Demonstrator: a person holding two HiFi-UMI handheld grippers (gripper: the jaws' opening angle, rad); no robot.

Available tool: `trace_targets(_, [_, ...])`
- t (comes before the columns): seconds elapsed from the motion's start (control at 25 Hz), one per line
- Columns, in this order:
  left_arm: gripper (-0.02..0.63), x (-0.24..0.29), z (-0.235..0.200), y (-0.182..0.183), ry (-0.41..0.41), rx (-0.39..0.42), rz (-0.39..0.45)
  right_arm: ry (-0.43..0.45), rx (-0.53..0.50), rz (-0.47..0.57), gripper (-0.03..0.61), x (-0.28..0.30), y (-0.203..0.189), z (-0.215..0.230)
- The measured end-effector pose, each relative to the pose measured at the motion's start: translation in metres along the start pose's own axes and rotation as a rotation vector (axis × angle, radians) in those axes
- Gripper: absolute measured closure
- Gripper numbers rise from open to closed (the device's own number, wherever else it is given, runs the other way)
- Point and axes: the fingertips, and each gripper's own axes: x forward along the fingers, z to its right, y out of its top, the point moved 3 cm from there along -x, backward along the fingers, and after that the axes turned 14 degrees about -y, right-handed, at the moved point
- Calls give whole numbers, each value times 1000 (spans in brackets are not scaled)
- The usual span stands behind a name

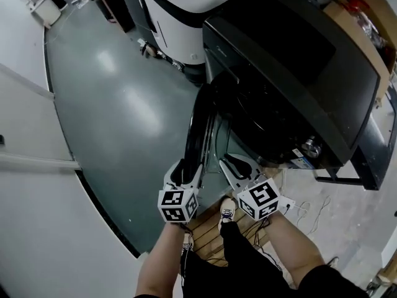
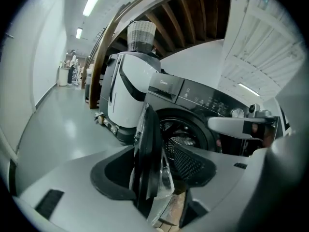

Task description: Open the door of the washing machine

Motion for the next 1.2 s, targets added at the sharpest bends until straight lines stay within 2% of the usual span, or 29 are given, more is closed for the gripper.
trace_targets(0.24, [356, -26, -44, 11, 83, -43, 39, 87, -60, -30, 499, 36, 14, -43])
trace_targets(0.52, [356, -49, -78, 23, 168, -34, 55, 140, -79, -46, 499, 72, 31, -79])
trace_targets(0.8, [356, -71, -83, 25, 196, -31, 36, 174, -101, -37, 499, 83, 46, -99])
trace_targets(1.2, [356, -98, -66, 50, 203, -17, 104, 157, -87, -20, 515, 67, 57, -103])
